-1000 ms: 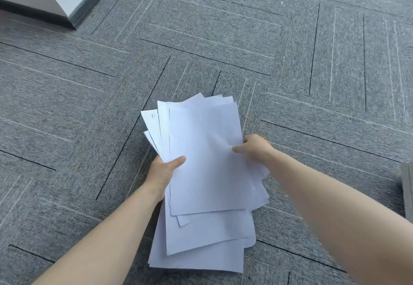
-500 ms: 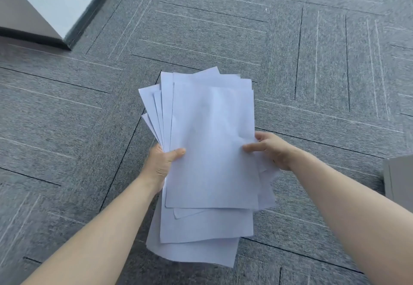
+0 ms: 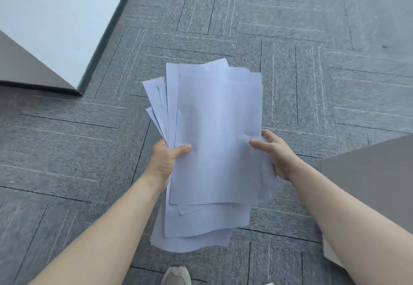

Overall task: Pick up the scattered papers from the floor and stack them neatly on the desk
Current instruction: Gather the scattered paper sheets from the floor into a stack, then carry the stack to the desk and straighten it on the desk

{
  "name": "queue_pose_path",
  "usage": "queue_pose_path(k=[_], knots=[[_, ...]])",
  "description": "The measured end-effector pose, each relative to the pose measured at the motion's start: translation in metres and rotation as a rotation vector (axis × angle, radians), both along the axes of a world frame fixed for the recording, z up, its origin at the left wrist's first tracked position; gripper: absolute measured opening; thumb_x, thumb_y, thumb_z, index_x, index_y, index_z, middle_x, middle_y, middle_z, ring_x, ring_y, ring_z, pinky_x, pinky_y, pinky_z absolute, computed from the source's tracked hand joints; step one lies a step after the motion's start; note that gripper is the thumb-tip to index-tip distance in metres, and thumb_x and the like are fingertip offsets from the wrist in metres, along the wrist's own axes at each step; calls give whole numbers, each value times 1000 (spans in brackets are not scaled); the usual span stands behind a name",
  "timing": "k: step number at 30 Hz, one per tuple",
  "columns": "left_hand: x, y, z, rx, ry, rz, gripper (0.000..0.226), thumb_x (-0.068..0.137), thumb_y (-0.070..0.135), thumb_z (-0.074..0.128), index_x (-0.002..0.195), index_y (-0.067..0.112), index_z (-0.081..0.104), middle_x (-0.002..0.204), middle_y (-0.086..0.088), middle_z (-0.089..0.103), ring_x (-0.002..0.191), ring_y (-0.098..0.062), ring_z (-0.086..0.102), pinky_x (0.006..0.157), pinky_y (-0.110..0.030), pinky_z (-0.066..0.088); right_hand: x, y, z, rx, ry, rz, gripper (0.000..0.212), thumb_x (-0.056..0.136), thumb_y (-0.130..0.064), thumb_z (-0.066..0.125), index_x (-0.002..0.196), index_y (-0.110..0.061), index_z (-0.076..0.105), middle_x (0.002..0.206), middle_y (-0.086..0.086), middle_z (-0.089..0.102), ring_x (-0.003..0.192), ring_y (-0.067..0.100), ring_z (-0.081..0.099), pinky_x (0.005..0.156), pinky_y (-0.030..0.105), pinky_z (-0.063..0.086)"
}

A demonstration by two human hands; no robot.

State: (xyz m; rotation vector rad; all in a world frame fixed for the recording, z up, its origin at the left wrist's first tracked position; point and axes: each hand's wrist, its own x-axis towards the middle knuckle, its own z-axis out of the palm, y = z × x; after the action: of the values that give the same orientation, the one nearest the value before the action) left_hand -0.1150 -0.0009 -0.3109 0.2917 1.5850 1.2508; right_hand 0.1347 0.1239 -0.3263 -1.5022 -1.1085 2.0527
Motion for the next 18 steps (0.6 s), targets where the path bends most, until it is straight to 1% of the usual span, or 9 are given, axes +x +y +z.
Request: queue_pose_path(k=[3,5,7,10,13,15,18], knots=[[12,9,60,18,3,-38,44,77,-6,69,119,-4,59,110,-20,71,97,-34,68,96,-52,51,16,-2,54,-30,0,-71,46,81,-9,74,124,-12,58,115,15,71,92,31,71,83,50,56],[20,15,101,40,6,-80,47,74,-4,71,120,-3,61,114,-22,69,102,-35,67,96,-50,51,27,-4,92,-44,4,-91,41,83,-9,72,121,-11,60,115,14,71,95,30,71,83,47,57],[29,22,141,49,-5,-112,51,71,0,72,121,-2,61,115,-21,70,104,-35,67,95,-49,52,38,-4,134,-57,8,-104,39,83,-8,71,121,-6,62,116,15,71,96,29,71,84,44,58],[41,36,202,64,-12,-156,56,68,4,73,122,-1,60,115,-20,70,106,-37,67,95,-50,52,52,-3,200,-85,35,-123,30,84,-4,68,114,-2,69,109,20,72,86,30,72,80,44,59],[54,52,261,98,-5,-189,58,65,7,75,121,-2,60,114,-20,71,106,-36,67,96,-51,51,64,-3,268,-85,61,-179,24,85,-2,65,109,-3,70,100,18,75,80,29,74,75,42,61],[64,63,298,130,-5,-221,56,65,4,74,120,1,62,114,-17,71,107,-33,68,96,-47,52,73,-4,308,-87,59,-214,25,85,-4,66,110,-2,69,98,17,75,79,29,74,71,41,62],[79,77,348,178,-1,-288,51,69,-1,74,119,4,63,113,-14,72,105,-27,69,94,-39,53,89,-6,362,-63,19,-226,25,85,-8,69,109,-2,69,98,16,76,80,28,75,65,36,61]])
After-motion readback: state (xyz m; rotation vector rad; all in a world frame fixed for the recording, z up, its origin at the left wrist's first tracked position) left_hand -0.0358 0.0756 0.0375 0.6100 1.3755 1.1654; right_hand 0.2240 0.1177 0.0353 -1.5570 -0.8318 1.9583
